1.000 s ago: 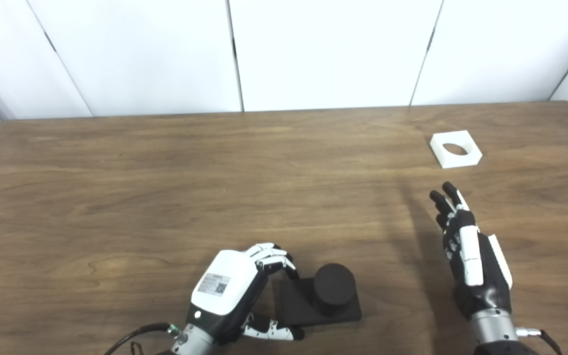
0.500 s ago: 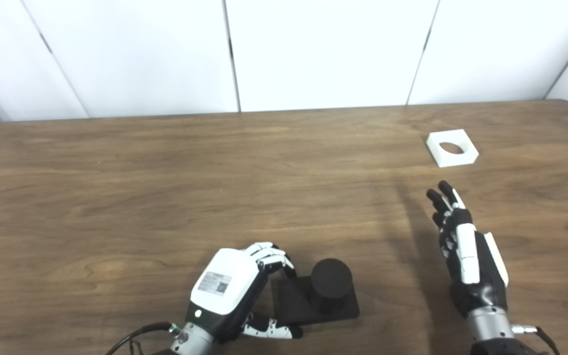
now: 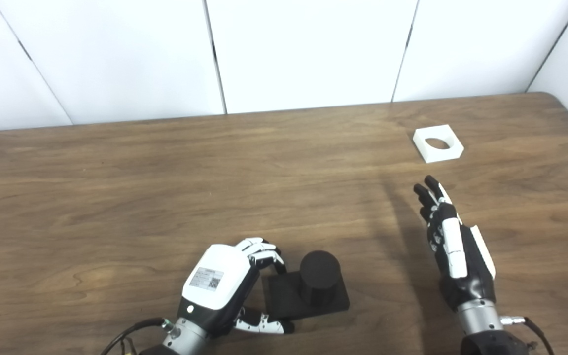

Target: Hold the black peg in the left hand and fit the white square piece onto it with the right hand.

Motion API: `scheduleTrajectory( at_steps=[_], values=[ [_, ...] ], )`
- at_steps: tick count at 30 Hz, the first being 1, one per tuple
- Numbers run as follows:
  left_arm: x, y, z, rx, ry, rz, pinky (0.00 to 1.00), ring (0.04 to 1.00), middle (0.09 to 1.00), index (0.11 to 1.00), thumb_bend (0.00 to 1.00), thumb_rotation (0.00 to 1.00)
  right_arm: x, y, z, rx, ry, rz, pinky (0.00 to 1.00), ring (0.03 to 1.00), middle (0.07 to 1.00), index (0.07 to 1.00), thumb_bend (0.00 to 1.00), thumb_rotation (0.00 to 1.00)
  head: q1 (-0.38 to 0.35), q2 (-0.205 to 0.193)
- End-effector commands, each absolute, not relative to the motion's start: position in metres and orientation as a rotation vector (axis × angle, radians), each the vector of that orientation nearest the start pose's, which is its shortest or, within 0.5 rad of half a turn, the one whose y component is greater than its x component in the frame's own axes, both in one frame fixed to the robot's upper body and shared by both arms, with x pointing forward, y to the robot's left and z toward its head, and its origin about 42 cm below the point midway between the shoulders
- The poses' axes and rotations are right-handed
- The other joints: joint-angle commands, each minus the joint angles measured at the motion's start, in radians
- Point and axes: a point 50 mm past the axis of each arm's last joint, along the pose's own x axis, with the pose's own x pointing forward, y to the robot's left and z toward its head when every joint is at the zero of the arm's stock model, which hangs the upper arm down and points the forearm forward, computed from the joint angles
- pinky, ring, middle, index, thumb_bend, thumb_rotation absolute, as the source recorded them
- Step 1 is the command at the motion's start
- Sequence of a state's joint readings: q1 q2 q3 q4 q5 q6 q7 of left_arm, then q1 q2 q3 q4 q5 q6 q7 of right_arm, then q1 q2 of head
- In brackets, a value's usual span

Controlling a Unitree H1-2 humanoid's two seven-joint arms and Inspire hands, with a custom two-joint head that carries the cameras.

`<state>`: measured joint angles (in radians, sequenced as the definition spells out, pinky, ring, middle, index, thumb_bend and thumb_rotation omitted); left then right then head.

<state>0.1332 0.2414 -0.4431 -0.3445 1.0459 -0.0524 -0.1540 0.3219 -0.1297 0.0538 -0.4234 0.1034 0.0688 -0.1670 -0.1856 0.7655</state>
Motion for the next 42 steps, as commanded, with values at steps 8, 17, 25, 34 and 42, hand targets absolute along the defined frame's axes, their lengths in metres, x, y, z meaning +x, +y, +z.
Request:
scheduleTrajectory(
  at_steps=[8, 17, 25, 34, 42],
  values=[
    [0.215, 0.182, 0.114, 1.304, -0.22, -0.506, 0.82, 0.811, 0.755, 0.486, 0.52, 0.05, 0.175, -0.232, 0.139, 0.067, -0.097, -0.168, 1.0, 0.971, 0.926, 0.964, 0.56, 1.0, -0.001, -0.004],
    [0.223, 0.186, 0.118, 1.303, -0.227, -0.515, 0.82, 0.809, 0.755, 0.487, 0.52, 0.05, 0.174, -0.232, 0.138, 0.076, -0.092, -0.171, 1.0, 0.971, 0.93, 0.971, 0.56, 0.99, -0.003, -0.016],
    [0.241, 0.187, 0.129, 1.283, -0.252, -0.488, 0.78, 0.796, 0.758, 0.487, 0.52, 0.05, 0.175, -0.234, 0.137, 0.066, -0.096, -0.171, 1.0, 0.969, 0.927, 0.967, 0.56, 1.0, 0.004, -0.017],
    [0.246, 0.188, 0.13, 1.288, -0.26, -0.491, 0.77, 0.783, 0.749, 0.487, 0.52, 0.05, 0.175, -0.234, 0.136, 0.061, -0.093, -0.172, 1.0, 0.973, 0.93, 0.97, 0.56, 1.0, 0.004, -0.017],
    [0.245, 0.189, 0.124, 1.284, -0.265, -0.508, 0.77, 0.776, 0.744, 0.487, 0.52, 0.05, 0.175, -0.233, 0.132, 0.076, -0.094, -0.17, 1.0, 0.975, 0.932, 0.977, 0.56, 0.99, -0.034, -0.041]
  ],
)
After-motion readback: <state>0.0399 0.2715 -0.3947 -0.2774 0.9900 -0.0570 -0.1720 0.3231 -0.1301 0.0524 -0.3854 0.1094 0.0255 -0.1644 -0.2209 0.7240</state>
